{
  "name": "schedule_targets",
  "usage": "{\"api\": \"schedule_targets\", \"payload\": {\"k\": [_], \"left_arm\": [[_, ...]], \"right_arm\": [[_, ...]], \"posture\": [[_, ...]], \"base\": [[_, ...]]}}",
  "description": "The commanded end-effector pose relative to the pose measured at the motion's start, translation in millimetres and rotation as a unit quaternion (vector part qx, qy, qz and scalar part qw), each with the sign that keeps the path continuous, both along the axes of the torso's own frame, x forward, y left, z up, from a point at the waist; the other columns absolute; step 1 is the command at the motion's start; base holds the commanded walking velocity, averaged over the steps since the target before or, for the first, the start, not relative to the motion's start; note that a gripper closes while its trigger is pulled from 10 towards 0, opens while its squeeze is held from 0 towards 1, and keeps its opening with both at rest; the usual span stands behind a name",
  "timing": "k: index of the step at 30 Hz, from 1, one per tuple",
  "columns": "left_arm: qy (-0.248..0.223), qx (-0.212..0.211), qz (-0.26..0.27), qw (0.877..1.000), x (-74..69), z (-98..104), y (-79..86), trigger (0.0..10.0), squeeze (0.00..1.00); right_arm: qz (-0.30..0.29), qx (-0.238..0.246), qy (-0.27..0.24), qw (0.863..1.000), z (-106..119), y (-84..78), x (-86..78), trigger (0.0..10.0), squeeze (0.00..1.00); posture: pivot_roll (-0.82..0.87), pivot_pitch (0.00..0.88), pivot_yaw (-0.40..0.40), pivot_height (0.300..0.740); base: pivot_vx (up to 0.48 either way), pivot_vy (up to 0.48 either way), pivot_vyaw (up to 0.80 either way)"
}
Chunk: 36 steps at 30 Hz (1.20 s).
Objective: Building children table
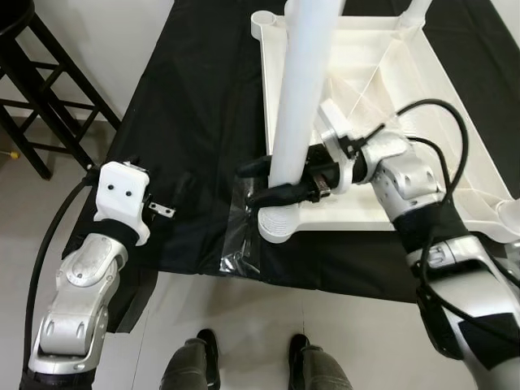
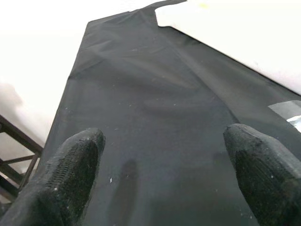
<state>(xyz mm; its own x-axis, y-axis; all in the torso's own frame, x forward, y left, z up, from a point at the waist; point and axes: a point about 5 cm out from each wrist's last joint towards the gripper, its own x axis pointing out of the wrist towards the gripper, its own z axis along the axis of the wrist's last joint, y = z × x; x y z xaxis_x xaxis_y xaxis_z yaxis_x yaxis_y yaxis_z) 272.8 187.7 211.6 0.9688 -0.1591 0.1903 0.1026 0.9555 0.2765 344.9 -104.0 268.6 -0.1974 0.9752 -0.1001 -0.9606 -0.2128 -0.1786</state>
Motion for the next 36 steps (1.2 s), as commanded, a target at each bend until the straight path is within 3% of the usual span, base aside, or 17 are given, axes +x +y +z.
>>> {"api": "schedule_targets", "payload": {"k": [1, 12, 19, 20, 23, 30, 36], "left_arm": [[0.008, 0.008, 0.002, 1.000, -2.5, -4, 1.5, 10.0, 0.00], [0.012, 0.008, 0.004, 1.000, -5.3, -6, 2.9, 10.0, 0.00], [0.013, 0.009, 0.004, 1.000, -6.0, -6, 3.9, 10.0, 0.00], [0.014, 0.010, 0.004, 1.000, -6.2, -6, 4.2, 10.0, 0.00], [0.015, 0.011, 0.002, 1.000, -5.5, -6, 3.9, 10.0, 0.00], [0.014, 0.012, 0.002, 1.000, -4.3, -5, 4.2, 10.0, 0.00], [0.015, 0.013, 0.001, 1.000, -4.7, -5, 4.7, 10.0, 0.00]], "right_arm": [[-0.023, -0.043, 0.053, 0.997, -30, -5.4, 3.6, 10.0, 0.00], [-0.086, -0.027, 0.096, 0.991, -43, -6.5, 12.7, 10.0, 0.00], [-0.083, -0.030, 0.049, 0.995, -47, -6.0, 9.0, 10.0, 0.00], [-0.071, -0.041, 0.018, 0.997, -48, -6.0, 4.7, 10.0, 0.00], [-0.058, -0.025, -0.011, 0.998, -44, -5.5, -1.1, 10.0, 0.00], [-0.043, -0.030, -0.039, 0.998, -48, -10.1, -6.8, 10.0, 0.00], [-0.026, -0.024, -0.032, 0.999, -49, -13.7, -9.4, 10.0, 0.00]], "posture": [[0.10, 0.337, -0.019, 0.740], [0.10, 0.348, -0.019, 0.740], [0.10, 0.352, -0.014, 0.740], [0.10, 0.353, -0.012, 0.740], [0.10, 0.354, -0.011, 0.740], [0.10, 0.354, -0.009, 0.740], [0.10, 0.355, -0.007, 0.740]], "base": [[0.000, 0.000, 0.00], [0.000, 0.000, 0.00], [0.000, 0.000, 0.00], [0.000, 0.000, 0.00], [0.000, 0.000, 0.00], [0.000, 0.000, 0.00], [0.000, 0.000, 0.00]]}}
